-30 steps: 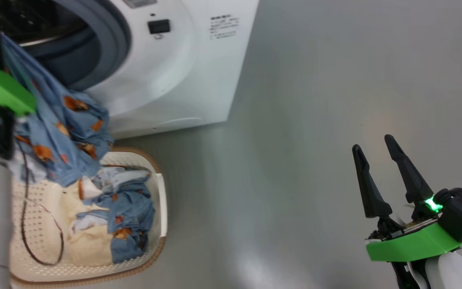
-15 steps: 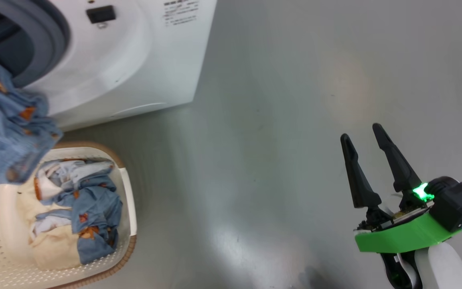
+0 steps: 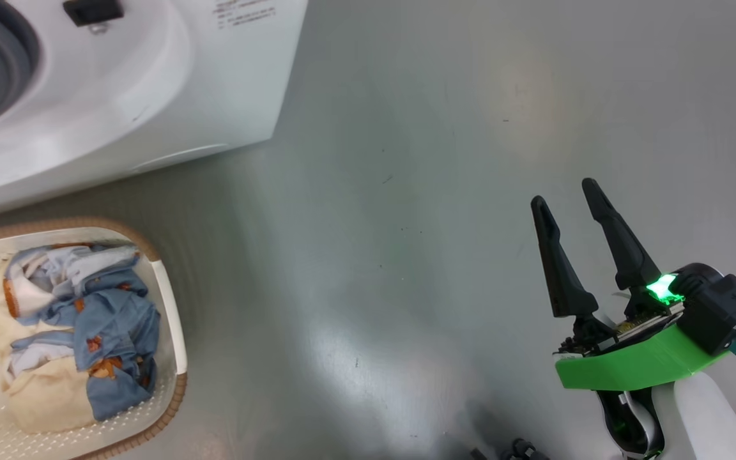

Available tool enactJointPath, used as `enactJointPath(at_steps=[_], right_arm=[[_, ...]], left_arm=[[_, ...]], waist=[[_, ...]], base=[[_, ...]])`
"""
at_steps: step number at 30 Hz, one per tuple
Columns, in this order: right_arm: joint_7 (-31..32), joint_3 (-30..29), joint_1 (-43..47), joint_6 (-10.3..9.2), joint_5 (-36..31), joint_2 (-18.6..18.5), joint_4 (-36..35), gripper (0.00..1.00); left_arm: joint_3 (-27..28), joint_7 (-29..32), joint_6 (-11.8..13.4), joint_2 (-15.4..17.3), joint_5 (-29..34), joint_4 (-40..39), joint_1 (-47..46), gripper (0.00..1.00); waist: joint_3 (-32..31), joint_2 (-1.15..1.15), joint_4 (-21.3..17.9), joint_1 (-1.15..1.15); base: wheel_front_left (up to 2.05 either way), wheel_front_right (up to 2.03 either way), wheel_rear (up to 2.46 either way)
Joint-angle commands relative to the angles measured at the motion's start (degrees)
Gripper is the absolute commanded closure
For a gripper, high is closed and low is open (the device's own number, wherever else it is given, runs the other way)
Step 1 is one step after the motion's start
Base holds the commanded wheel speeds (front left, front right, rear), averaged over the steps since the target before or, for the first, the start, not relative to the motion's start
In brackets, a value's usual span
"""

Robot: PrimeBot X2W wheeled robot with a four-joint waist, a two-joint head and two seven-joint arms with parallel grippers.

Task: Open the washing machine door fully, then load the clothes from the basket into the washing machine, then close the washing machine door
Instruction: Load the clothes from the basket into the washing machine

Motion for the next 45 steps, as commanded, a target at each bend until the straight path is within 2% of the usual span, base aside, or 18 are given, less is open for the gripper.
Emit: enactJointPath(at_steps=[1,5,10,15,24,31,32,33,45], right_arm=[[-0.27,1.45,0.30,0.35,0.56,-0.11,-1.11,0.00],[-0.27,1.76,-0.51,0.35,0.77,-0.14,-1.08,0.00],[-0.27,1.67,-0.84,0.35,0.94,-0.07,-1.05,0.00],[-0.27,1.66,-0.90,0.35,0.99,-0.01,-1.14,0.00],[-0.27,1.88,-1.47,0.35,1.34,-0.82,-0.78,0.00],[-0.27,2.03,-2.17,0.35,1.74,-1.13,-0.04,0.00],[-0.27,1.93,-2.26,0.35,1.80,-1.16,-0.02,0.00],[-0.27,1.80,-2.35,0.35,1.88,-1.21,0.02,0.00],[-0.27,0.48,-1.68,0.35,1.48,-1.57,-0.09,0.00]], left_arm=[[-0.38,-2.32,0.22,4.11,2.02,-2.44,-2.30,1.00],[-1.93,-5.86,0.24,5.15,4.87,-3.81,-5.92,1.00],[-2.13,-6.86,0.63,5.48,6.62,-5.59,-7.29,1.00],[-1.61,-6.91,0.71,5.05,5.92,-1.98,-4.39,1.00],[-0.23,-1.34,0.36,2.64,1.51,7.25,-2.28,1.00],[0.18,0.98,0.36,1.26,-0.58,9.99,-0.54,1.00],[0.26,1.17,0.46,1.07,-0.84,10.08,-0.19,0.41],[0.26,1.23,0.54,0.89,-1.00,10.05,0.14,0.00],[1.23,-1.79,1.80,-1.52,-3.28,7.48,6.14,0.00]], waist=[[0.53,0.00,-0.37,-0.01],[1.38,0.00,-0.70,-0.01],[1.85,0.00,-0.60,-0.01],[2.01,0.00,0.01,-0.01],[2.40,0.00,1.08,-0.01],[2.11,0.00,1.70,-0.01],[1.98,0.00,1.79,-0.01],[1.82,0.00,1.89,-0.01],[-0.57,0.00,3.81,-0.01]], base=[[0.00,0.00,0.00],[0.00,0.00,0.00],[0.00,0.00,0.00],[0.00,0.00,0.00],[0.00,0.00,0.00],[0.00,0.00,0.00],[0.00,0.00,0.00],[0.00,0.00,0.00],[0.00,0.00,0.00]])
